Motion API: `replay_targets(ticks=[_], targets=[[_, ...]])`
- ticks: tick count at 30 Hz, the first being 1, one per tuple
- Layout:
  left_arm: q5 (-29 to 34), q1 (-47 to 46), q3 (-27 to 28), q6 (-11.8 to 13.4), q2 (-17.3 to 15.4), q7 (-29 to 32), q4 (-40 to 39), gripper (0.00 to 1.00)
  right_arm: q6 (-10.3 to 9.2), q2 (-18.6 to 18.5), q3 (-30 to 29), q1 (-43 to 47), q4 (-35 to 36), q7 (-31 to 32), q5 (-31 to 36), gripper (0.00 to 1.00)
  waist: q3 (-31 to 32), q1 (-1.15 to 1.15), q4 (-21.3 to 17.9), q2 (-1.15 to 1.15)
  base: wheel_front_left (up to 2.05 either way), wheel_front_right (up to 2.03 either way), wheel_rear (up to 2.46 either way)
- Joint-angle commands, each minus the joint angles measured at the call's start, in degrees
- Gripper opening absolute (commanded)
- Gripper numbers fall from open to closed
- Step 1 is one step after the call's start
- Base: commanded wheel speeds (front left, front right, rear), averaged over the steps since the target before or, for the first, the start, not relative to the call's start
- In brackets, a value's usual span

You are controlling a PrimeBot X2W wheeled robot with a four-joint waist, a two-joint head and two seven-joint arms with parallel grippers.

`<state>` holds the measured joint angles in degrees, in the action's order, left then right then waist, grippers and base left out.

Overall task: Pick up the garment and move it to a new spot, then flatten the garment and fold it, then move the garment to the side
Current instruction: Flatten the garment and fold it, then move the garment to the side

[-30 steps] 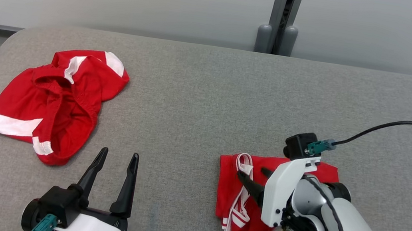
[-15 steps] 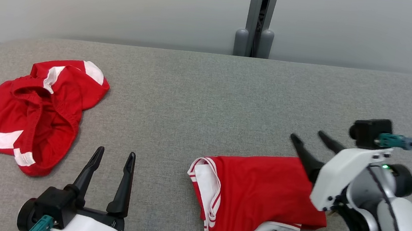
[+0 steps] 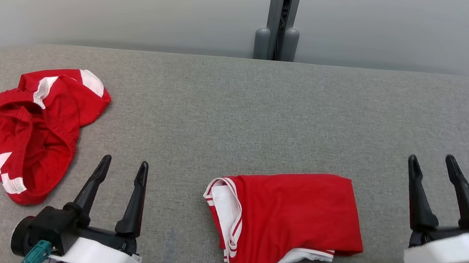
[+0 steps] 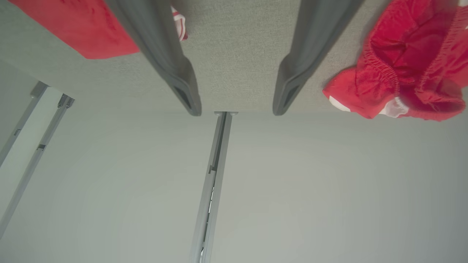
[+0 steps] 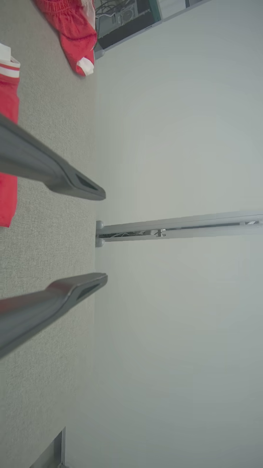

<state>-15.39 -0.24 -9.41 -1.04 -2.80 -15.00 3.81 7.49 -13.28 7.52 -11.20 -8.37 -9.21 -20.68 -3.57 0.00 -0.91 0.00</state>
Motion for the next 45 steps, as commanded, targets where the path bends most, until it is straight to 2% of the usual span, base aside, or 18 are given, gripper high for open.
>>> replay_targets(ticks=[1, 5, 11, 16, 34, 37, 40, 45], targets=[[0.42, -0.51, 0.38, -0.32, -0.22, -0.20, -0.45, 1.00, 0.03, 0.25, -0.63, 1.26, -0.30, -1.88, -0.54, 1.00, 0.04, 0.00, -0.16, 0.00, 0.00, 0.00, 0.00], [0.28, 0.29, 0.92, -0.05, -0.22, -0.20, -1.69, 1.00, 0.03, 1.56, -1.65, 5.43, 0.12, -5.58, -0.07, 1.00, 0.29, 0.00, -0.46, 0.00, 0.00, 0.00, 0.00], [0.22, 1.61, 1.39, 0.43, -0.22, -0.20, -2.93, 1.00, 0.03, 5.28, -4.69, 11.73, 5.51, -6.08, 1.72, 1.00, 0.88, 0.00, -0.61, 0.00, 0.00, 0.00, 0.00], [0.51, 2.80, 1.55, 0.61, -0.22, -0.20, -3.54, 1.00, 0.03, 7.19, -5.00, 15.15, 7.89, -6.10, 2.82, 1.00, 1.44, 0.00, -0.72, 0.00, 0.00, 0.00, 0.00], [0.60, 4.07, 1.20, 0.14, -0.22, -0.20, -3.81, 1.00, 0.03, 7.82, -6.32, 16.05, 9.36, -6.08, 2.51, 1.00, 2.00, 0.00, -0.18, 0.00, 0.00, 0.00, 0.00], [0.51, 3.95, 1.01, -0.02, -0.22, -0.20, -3.67, 1.00, 0.03, 7.39, -6.41, 15.58, 7.33, -6.07, 0.76, 1.00, 1.84, 0.00, -0.20, 0.00, 0.00, 0.00, 0.00], [0.43, 3.63, 0.63, -0.17, -0.22, -0.20, -3.36, 1.00, 0.03, 5.85, -5.65, 14.29, -0.15, -6.07, -2.83, 1.00, 1.66, 0.00, -0.11, 0.00, 0.00, 0.00, 0.00], [0.57, 3.07, -0.05, -0.48, -0.24, -0.20, -2.22, 1.00, 0.03, 2.83, -2.27, 8.53, -10.24, 1.07, -12.79, 1.00, 0.85, 0.00, 0.07, 0.00, 0.00, 0.00, 0.00]])
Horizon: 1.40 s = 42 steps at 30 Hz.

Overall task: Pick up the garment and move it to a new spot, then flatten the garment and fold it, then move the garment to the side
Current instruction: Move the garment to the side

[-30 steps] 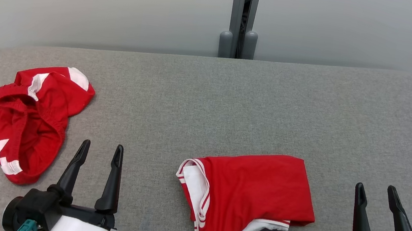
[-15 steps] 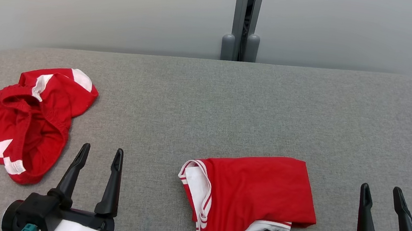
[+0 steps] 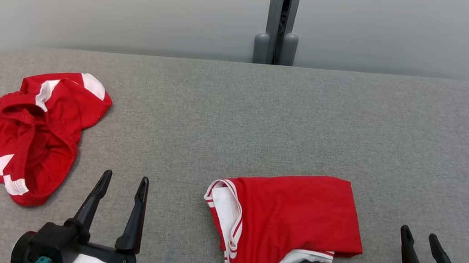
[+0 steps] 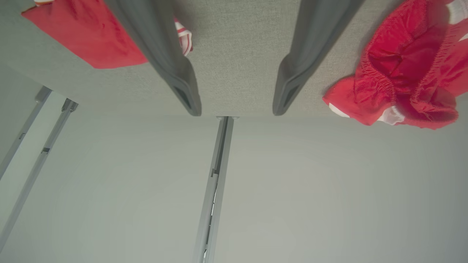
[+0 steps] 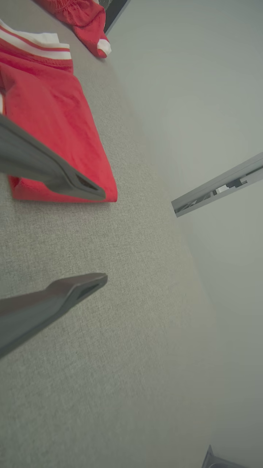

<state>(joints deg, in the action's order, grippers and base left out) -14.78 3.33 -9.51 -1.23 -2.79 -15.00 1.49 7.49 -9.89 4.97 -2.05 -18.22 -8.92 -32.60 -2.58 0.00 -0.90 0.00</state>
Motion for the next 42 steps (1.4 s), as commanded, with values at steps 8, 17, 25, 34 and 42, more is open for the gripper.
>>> replay_targets(ticks=[8, 17, 25, 34, 42], targets=[[0.34, -1.45, 0.20, -0.77, -0.24, -0.20, 1.09, 1.00, 0.03, -5.55, 6.01, -8.06, -4.81, 10.74, -14.04, 1.00, -1.47, 0.00, 1.03, 0.00, 0.00, 0.00, 0.00], [0.82, -2.65, 0.26, -1.21, -0.24, -0.20, 1.32, 1.00, 0.03, -9.65, 14.22, -13.58, -6.62, 18.83, -24.61, 1.00, -3.27, 0.00, 1.85, 0.00, 0.00, 0.00, 0.00], [0.92, -3.31, -0.28, -1.37, -0.24, -0.20, 1.55, 1.00, 0.03, -10.62, 18.03, -16.44, -10.58, 21.05, -28.46, 1.00, -4.21, 0.00, 2.83, 0.00, 0.00, 0.00, 0.00], [0.62, -4.20, -0.65, -1.24, -0.24, -0.20, 1.48, 1.00, 0.03, -11.78, 22.01, -19.29, -13.60, 23.02, -32.75, 1.00, -5.70, 0.00, 4.82, 0.00, 0.00, 0.00, 0.00], [0.45, -4.91, -0.93, -1.37, -0.24, -0.20, 1.68, 1.00, 0.03, -12.40, 26.01, -20.87, -14.02, 23.39, -35.48, 1.00, -6.30, 0.00, 6.31, 0.00, 0.00, 0.00, 0.00]])
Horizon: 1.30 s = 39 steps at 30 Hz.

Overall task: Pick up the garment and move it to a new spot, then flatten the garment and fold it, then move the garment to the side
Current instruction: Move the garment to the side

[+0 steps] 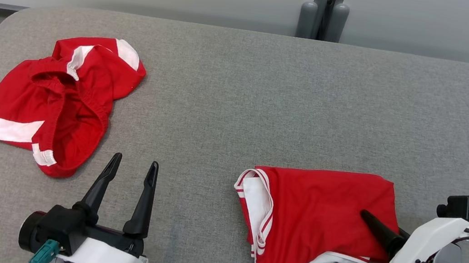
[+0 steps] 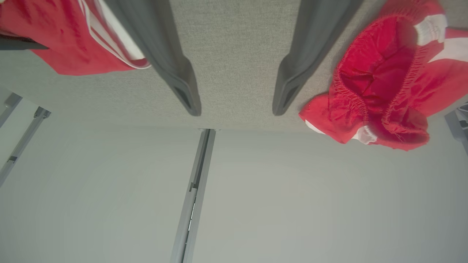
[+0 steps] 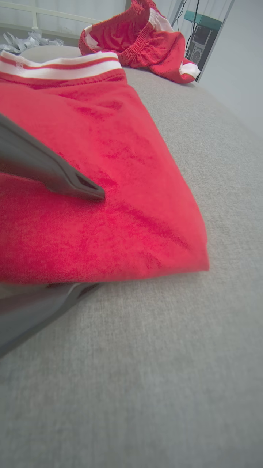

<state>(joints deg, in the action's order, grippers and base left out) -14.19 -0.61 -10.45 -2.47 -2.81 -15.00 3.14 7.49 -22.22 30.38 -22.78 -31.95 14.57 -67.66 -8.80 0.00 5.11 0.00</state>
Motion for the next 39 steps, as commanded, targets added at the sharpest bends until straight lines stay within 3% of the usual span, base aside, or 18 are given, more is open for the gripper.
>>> replay_targets(ticks=[1, 9, 10, 12, 20, 28, 39], targets=[[-0.20, -1.02, -0.06, -0.08, -0.21, -0.20, 0.02, 1.00, 0.03, -0.09, 1.11, -0.26, -0.21, -0.25, -0.67, 1.00, -0.08, 0.00, 0.49, 0.00, 0.00, 0.00, 0.00], [-0.84, -1.24, -0.38, 0.42, -0.21, -0.20, 0.00, 1.00, 0.03, -0.69, 4.75, -1.12, 0.63, -1.37, -2.65, 0.98, -0.21, 0.00, 1.73, 0.00, 0.00, 0.00, 0.00], [-0.87, -1.35, -0.45, 0.38, -0.22, -0.20, 0.00, 1.00, 0.03, -0.85, 5.13, -1.26, 0.70, -1.52, -2.76, 0.82, -0.31, 0.00, 1.88, 0.00, 0.00, 0.00, 0.00], [-1.01, -1.54, -0.55, 0.39, -0.21, -0.20, 0.05, 1.00, 0.03, -1.38, 6.00, -1.81, 0.92, -2.04, -2.90, 0.01, -0.49, 0.00, 2.20, 0.00, 0.00, 0.00, 0.00], [-1.16, -1.56, -0.48, 0.60, -0.22, -0.20, 0.00, 1.00, 0.03, -3.54, 8.97, -3.59, 0.56, -6.09, -1.00, 0.00, -0.29, 0.00, 2.72, 0.00, 0.00, 0.00, 0.00], [-1.31, -0.46, -0.21, 0.94, -0.21, -0.20, 0.13, 1.00, 0.02, -6.29, 12.16, -7.48, -3.69, -12.97, 4.98, 0.00, 1.21, 0.00, 1.73, 0.00, 0.00, 0.00, 0.00], [-0.71, -0.20, -0.04, 0.52, -0.21, -0.20, -0.03, 1.00, 0.03, -5.01, 4.50, -14.40, -18.61, -23.59, 3.54, 0.00, 1.11, 0.00, -1.43, 0.00, 0.00, 0.00, 0.00]])
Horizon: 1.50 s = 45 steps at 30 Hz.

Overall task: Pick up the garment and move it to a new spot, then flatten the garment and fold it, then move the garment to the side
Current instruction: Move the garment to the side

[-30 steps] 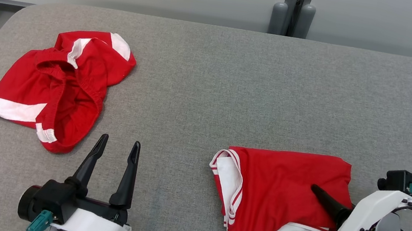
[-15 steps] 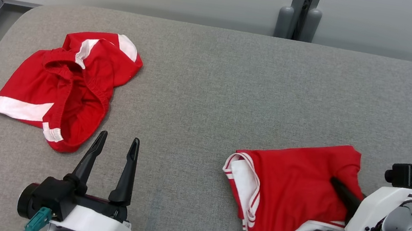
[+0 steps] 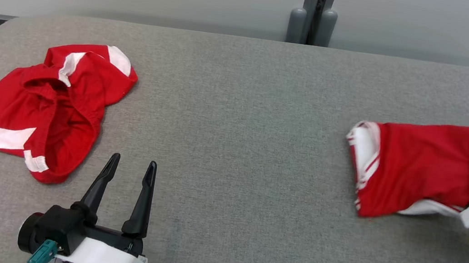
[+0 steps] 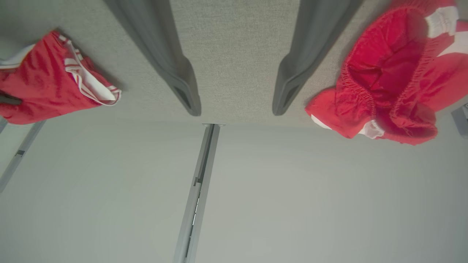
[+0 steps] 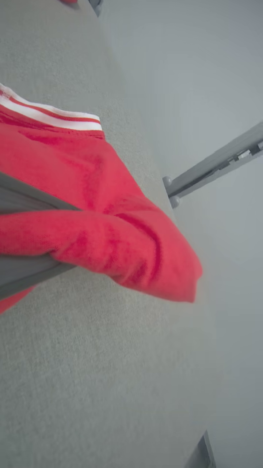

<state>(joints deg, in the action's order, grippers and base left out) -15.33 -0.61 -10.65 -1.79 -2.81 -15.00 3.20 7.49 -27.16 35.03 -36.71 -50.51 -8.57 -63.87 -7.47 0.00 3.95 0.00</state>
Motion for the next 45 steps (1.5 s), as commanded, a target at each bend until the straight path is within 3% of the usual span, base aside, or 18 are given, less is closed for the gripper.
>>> replay_targets(ticks=[1, 8, 13, 20, 28, 38, 45], targets=[[0.51, -0.32, 0.25, -0.18, -0.21, -0.20, -0.12, 1.00, 0.03, 0.23, -1.08, -1.18, -1.86, -1.64, -0.50, 0.00, -0.48, 0.00, -0.59, 0.00, 0.00, 0.00, 0.00], [1.19, -1.16, 0.29, -0.74, -0.22, -0.20, 0.04, 1.00, 0.03, 1.18, -8.55, -5.55, -13.22, -6.39, -2.38, 0.00, -2.11, 0.00, -1.97, 0.00, 0.00, 0.00, 0.00], [1.80, -1.45, 0.05, -1.15, -0.21, -0.20, -0.17, 1.00, 0.03, -1.80, -18.80, -8.37, -16.95, -6.75, -1.55, 0.00, -3.45, 0.00, -2.15, 0.00, 0.00, 0.00, 0.00], [2.82, -2.54, 0.29, -1.81, -0.17, -0.20, -0.60, 1.00, 0.07, -2.08, -32.10, -9.82, -13.60, -6.70, 10.81, 0.00, -7.00, 0.00, -1.55, 0.00, 0.00, 0.00, 0.00], [2.93, -3.20, 0.46, -2.25, -0.21, -0.20, -0.23, 1.00, 0.07, 2.36, -47.17, -8.47, -8.96, -6.70, 23.96, 0.00, -8.96, 0.00, 0.05, 0.00, 0.00, 0.00, 0.00], [2.17, -2.71, -0.60, -1.64, -0.22, -0.20, 0.04, 1.00, 0.07, 7.06, -53.43, -12.41, -5.70, -6.71, 32.53, 0.00, -8.47, 0.00, 0.17, 0.00, 0.00, 0.00, 0.00], [1.88, -3.05, -1.04, -1.53, -0.22, -0.20, 0.01, 1.00, 0.07, 9.13, -53.28, -16.30, -1.89, -6.71, 30.25, 0.00, -9.34, 0.00, 0.62, 0.00, 0.00, 0.00, 0.00]])
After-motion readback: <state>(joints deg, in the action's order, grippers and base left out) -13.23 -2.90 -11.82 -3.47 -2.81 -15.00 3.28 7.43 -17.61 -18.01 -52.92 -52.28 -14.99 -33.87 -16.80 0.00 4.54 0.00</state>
